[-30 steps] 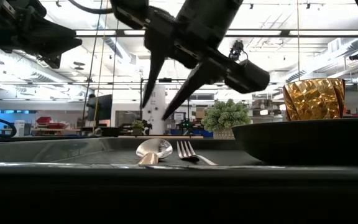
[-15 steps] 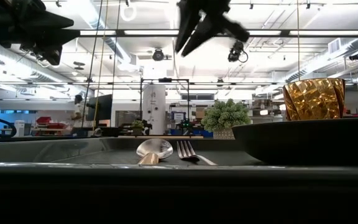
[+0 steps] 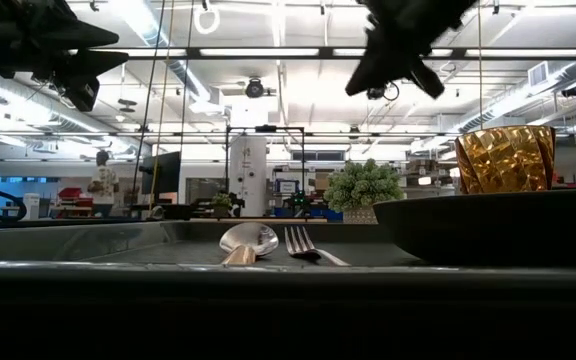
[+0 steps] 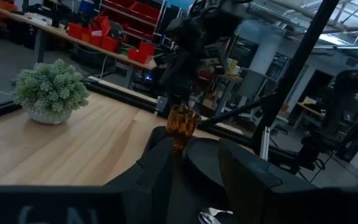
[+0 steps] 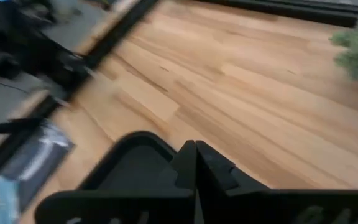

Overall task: Pick and place plate/cup/fork/spoon on tray
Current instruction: Return to Home Position

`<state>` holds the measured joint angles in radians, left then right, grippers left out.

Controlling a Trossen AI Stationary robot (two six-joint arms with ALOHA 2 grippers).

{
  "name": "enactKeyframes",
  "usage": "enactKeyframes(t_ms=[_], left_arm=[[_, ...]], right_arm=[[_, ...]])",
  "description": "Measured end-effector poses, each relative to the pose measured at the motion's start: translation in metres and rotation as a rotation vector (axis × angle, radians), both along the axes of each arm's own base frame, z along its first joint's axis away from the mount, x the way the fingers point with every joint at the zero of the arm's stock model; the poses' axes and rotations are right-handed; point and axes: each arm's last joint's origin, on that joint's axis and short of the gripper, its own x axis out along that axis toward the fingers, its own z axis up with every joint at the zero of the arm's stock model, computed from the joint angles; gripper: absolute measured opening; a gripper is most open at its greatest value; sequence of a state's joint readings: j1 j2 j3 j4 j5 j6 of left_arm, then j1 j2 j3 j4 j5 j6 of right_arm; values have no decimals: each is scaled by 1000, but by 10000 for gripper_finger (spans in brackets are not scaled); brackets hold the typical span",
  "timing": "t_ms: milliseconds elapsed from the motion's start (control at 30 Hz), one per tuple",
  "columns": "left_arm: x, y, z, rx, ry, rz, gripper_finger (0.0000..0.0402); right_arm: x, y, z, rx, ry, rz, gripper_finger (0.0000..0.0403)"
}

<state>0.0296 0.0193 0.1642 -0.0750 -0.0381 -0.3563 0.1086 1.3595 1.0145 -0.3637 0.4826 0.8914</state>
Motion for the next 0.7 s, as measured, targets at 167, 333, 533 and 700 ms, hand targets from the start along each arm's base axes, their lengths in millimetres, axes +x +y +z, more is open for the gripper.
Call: enactKeyframes(t_ms=[167,333,533,700], left_arm=[[0,0,0,1,-2,1,135],[0,0,0,2,-3,1,135],[0,0,0,3,-3,2,135],[0,0,0,4,-3,2,135]], right_arm=[[-34,-23,-18,-49,-194,56,8],[-69,-43,-29,-135,-313,70,12],[-101,-61,-37,-211,-429,88,5],[-121,-71,-43,-249,-458,93,7]])
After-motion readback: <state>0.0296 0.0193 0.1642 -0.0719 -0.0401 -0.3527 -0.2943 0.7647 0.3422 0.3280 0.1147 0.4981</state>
